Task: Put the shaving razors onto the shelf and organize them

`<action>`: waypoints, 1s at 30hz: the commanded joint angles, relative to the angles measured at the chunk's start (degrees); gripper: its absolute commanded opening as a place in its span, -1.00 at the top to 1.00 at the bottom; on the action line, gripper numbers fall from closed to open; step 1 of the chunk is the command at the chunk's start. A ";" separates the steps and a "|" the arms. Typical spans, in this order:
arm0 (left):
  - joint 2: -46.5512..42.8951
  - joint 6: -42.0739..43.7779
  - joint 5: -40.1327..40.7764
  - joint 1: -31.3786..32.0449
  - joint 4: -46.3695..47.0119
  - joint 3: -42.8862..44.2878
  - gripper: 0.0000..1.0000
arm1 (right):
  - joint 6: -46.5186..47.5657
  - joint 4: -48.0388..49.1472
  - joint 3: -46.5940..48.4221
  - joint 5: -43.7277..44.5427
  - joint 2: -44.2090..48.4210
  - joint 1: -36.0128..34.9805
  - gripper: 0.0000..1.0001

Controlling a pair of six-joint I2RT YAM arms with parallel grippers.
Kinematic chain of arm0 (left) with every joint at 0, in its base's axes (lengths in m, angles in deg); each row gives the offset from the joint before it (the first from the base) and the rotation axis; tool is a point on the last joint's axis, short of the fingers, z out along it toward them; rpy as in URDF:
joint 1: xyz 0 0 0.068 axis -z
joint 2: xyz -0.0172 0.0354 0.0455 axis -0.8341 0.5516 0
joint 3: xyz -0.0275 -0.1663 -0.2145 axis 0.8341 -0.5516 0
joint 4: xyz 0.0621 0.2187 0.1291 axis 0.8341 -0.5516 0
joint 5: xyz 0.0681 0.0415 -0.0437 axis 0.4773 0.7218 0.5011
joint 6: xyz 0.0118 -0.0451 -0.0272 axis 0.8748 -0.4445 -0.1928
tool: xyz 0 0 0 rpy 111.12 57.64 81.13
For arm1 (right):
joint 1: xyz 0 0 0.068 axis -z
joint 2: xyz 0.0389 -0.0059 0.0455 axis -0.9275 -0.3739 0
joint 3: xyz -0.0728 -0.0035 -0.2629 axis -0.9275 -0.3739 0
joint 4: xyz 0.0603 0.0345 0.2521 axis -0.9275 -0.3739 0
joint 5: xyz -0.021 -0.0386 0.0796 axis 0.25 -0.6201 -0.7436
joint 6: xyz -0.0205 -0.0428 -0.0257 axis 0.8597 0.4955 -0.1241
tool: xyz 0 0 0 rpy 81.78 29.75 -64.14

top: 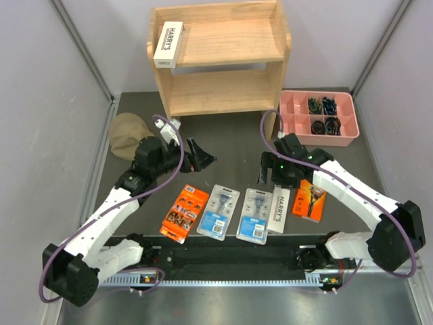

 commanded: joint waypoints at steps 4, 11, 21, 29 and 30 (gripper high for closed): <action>-1.03 -1.18 4.76 4.11 3.59 -1.09 -0.98 | -0.80 -2.95 -5.33 5.63 1.80 0.45 -0.82; -0.85 -0.65 5.20 4.91 3.06 -1.00 -0.98 | -1.68 -2.16 -8.41 6.25 0.66 0.54 -0.82; -2.17 -0.21 6.69 5.17 1.66 -1.71 -0.98 | -2.29 1.44 -10.69 3.44 -3.65 0.63 -0.82; -2.52 -0.47 7.49 5.26 1.74 -1.88 -0.98 | -3.52 4.78 -11.57 1.50 -6.90 0.63 -0.76; -2.43 -0.56 7.40 5.17 2.09 -1.88 -0.98 | -3.61 4.87 -11.66 1.41 -7.08 0.63 -0.74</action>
